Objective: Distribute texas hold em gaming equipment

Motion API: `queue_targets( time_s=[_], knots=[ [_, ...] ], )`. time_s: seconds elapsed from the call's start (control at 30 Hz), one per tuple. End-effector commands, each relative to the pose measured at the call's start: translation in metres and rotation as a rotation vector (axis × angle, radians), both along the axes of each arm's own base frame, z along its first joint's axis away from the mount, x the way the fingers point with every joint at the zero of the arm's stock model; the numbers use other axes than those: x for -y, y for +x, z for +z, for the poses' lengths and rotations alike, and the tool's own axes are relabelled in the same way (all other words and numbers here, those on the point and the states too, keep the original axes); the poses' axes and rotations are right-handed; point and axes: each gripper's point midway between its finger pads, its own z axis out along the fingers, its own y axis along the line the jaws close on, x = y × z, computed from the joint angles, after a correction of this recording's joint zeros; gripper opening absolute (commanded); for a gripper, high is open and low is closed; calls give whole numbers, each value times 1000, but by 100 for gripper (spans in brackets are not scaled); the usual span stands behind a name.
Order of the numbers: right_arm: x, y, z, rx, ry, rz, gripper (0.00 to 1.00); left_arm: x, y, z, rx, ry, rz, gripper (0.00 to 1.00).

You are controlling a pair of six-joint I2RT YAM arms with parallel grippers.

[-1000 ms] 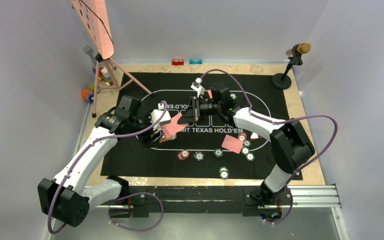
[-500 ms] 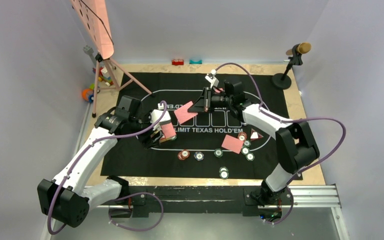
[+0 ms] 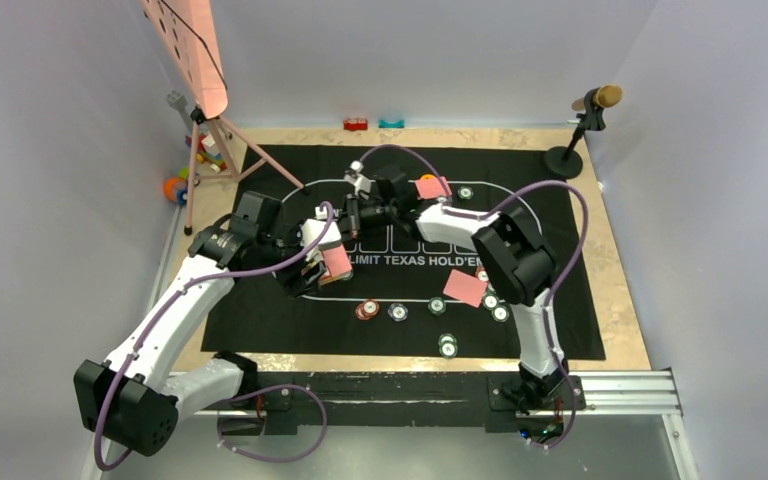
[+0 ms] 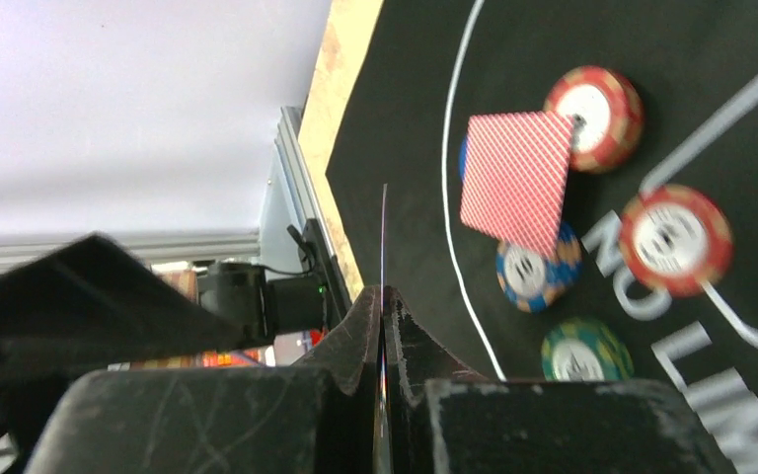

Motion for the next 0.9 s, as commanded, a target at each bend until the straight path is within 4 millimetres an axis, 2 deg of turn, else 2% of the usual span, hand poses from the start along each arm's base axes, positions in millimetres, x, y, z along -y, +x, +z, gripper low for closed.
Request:
queue_targets(
  time_s=[0.0, 0.13, 0.27, 0.4, 0.57, 0.87],
  knots=[
    [-37, 9, 15, 44, 31, 14, 0, 9, 5, 27, 66, -69, -11, 47],
    [-59, 8, -6, 18, -11, 17, 1, 8, 5, 27, 67, -67, -10, 47],
    [-62, 13, -31, -16, -58, -17, 3, 8, 4, 27, 70, -65, -10, 47],
    [-64, 14, -42, -29, -72, -27, 9, 8, 4, 26, 67, -65, -10, 46],
    [-61, 17, -42, -2, -103, -44, 19, 7, 3, 26, 69, -63, -9, 46],
    [-47, 13, -25, 39, -134, -40, 40, 5, 3, 25, 72, -58, -6, 46]
  ],
)
